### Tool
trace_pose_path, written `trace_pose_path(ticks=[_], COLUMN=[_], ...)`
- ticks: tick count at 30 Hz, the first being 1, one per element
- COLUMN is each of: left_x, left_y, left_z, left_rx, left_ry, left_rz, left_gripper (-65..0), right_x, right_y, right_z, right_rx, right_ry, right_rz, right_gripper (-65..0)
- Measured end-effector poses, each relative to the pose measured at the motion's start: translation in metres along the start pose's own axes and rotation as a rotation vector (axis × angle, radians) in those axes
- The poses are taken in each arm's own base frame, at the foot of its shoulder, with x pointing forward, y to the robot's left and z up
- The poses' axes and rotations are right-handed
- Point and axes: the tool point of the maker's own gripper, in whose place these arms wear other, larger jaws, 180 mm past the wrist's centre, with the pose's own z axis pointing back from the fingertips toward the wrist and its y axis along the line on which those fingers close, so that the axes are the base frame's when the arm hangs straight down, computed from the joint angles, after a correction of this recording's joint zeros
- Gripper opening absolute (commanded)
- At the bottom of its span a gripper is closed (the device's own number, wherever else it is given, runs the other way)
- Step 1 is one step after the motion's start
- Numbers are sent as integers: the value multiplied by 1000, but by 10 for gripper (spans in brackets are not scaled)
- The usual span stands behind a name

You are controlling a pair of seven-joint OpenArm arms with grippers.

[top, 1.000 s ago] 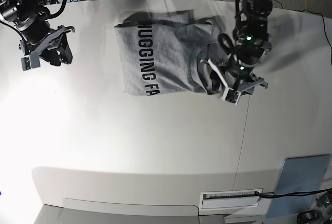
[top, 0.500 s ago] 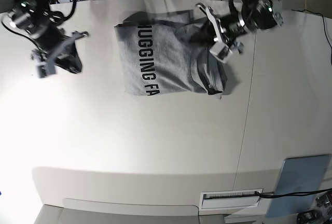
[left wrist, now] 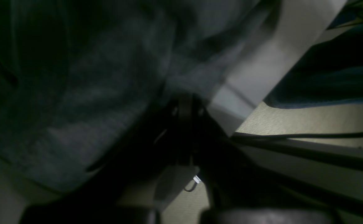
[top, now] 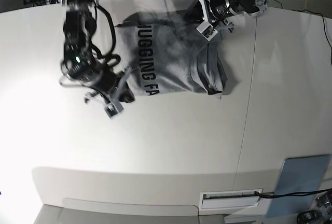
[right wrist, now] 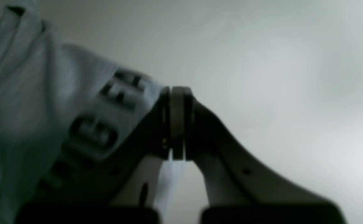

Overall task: Fold the T-shirt properly
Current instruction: 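Press and tuck the folded bundle's edge with the left gripper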

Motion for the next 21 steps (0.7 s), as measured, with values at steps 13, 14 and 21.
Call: trace_pose_path(ticks=[13, 14, 21], left_x=[5, 10, 48], left_y=[25, 32, 107], left_z=[-30, -32, -28], left_rx=[-13, 3, 283], left_ry=[-154, -166, -221], left_rz=[203, 206, 149], left_gripper=[-650, -650, -650], right_x=[-52, -54, -80], right_y=[-8, -5, 26], right_z=[-33, -33, -13], right_rx=[40, 48, 146], right_ry=[223, 213, 186], right_rz=[-55, -66, -87], right_gripper=[-650, -650, -650])
